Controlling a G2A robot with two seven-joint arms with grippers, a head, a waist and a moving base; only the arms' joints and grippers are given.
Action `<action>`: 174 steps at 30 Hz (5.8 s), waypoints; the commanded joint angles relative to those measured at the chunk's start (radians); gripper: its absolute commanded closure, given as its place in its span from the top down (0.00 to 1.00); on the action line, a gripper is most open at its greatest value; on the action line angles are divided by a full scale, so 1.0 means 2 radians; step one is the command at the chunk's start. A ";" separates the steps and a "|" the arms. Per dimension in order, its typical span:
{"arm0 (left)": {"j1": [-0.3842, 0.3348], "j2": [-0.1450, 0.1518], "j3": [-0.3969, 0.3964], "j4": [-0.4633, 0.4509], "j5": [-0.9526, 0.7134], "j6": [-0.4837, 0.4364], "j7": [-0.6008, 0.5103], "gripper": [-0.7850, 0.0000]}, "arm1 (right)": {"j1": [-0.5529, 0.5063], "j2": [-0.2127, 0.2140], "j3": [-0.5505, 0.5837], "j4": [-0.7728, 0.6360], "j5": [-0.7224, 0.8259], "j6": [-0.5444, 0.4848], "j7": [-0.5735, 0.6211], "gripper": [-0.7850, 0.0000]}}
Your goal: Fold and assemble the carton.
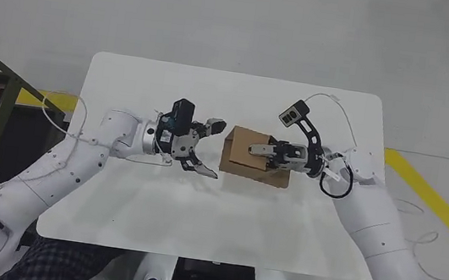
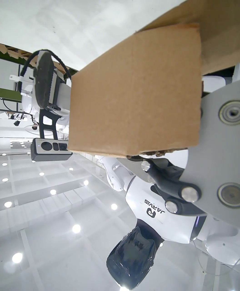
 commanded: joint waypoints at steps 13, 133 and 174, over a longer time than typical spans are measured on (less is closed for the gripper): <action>-0.061 -0.005 0.086 0.023 -0.107 0.000 -0.051 1.00 | -0.012 -0.003 -0.001 -0.011 -0.008 -0.019 -0.016 0.00; -0.079 0.006 0.125 0.002 -0.148 0.000 -0.039 0.70 | -0.037 0.022 0.047 -0.072 -0.135 -0.009 -0.083 0.00; -0.087 0.009 0.141 0.018 -0.259 0.000 -0.079 0.78 | -0.046 0.021 0.025 -0.050 -0.086 0.040 -0.068 0.00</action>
